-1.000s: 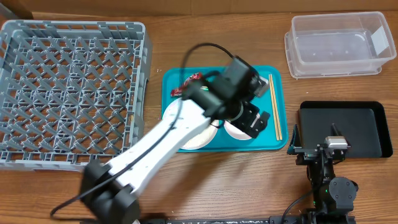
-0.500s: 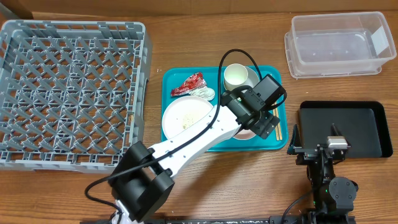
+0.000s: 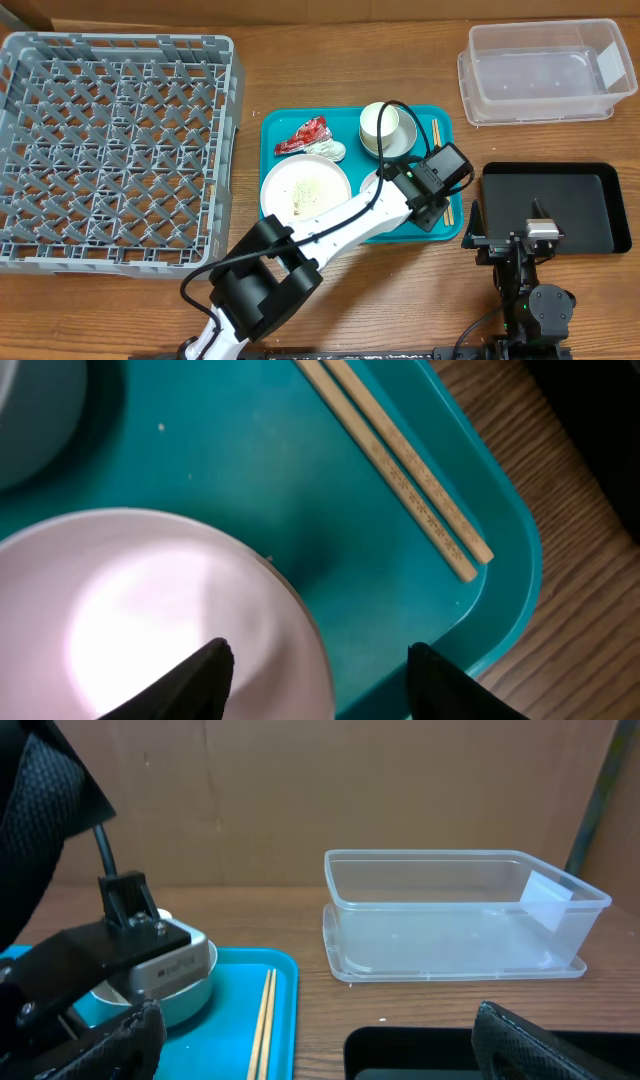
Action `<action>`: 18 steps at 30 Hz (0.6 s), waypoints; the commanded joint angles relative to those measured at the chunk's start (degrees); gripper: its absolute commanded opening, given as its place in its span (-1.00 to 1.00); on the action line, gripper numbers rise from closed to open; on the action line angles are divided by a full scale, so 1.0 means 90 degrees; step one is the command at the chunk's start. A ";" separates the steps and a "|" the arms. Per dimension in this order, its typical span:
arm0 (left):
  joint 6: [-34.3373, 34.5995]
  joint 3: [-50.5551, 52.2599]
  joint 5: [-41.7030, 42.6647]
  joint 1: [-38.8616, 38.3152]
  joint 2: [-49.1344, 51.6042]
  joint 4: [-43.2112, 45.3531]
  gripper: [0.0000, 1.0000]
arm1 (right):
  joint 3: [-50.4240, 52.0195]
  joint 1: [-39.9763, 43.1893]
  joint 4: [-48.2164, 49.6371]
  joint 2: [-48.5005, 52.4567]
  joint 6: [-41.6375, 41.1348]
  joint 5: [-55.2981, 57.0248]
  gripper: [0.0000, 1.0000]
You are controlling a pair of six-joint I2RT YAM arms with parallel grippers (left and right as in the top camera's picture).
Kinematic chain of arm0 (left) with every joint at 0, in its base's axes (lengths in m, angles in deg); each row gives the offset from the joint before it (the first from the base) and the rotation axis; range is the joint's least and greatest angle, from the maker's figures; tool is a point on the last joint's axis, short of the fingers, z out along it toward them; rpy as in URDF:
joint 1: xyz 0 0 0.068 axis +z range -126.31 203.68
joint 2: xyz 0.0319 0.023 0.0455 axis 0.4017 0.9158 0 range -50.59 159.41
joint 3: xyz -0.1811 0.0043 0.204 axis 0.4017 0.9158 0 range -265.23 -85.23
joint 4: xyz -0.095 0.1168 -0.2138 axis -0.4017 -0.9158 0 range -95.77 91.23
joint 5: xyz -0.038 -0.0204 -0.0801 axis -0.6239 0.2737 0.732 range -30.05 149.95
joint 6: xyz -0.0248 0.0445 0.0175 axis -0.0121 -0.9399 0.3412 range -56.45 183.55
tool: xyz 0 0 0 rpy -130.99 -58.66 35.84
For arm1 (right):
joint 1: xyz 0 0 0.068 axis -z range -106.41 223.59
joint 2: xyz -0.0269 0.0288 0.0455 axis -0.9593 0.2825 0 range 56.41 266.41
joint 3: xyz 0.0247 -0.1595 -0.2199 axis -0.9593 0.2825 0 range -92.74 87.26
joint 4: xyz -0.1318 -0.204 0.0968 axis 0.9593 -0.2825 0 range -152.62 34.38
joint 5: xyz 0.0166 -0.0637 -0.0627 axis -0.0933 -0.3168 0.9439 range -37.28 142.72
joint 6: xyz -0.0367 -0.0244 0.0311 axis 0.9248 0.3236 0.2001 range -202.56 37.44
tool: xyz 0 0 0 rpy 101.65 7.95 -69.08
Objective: Sort waste into correct bins and load items into the dishwasher
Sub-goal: 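Reach the left gripper over the tray to the small white bowl, then grasp the small white bowl rim with the left gripper and lift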
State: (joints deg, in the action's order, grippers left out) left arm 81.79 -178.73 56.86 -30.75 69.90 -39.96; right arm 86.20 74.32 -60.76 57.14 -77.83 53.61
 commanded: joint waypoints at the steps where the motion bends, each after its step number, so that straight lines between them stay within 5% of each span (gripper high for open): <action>1: 0.0291 -0.0126 -0.0114 -0.0083 0.0199 -0.0087 0.07 | 0.0066 0.0022 0.0039 -0.0063 0.0024 0.0056 0.99; 11: 0.0291 -0.0124 -0.0148 -0.0092 0.0563 -0.0714 -0.27 | 0.0066 0.0022 0.0039 -0.0063 0.0024 0.0056 0.99; 18: 0.0289 -0.0289 -0.0153 -0.0080 0.0563 -0.0695 -0.69 | 0.0066 0.0022 0.0039 -0.0063 0.0024 0.0053 0.99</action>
State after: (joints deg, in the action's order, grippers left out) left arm 84.13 -179.08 56.25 -31.27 74.27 -46.30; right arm 86.20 74.30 -60.76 57.14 -77.83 53.61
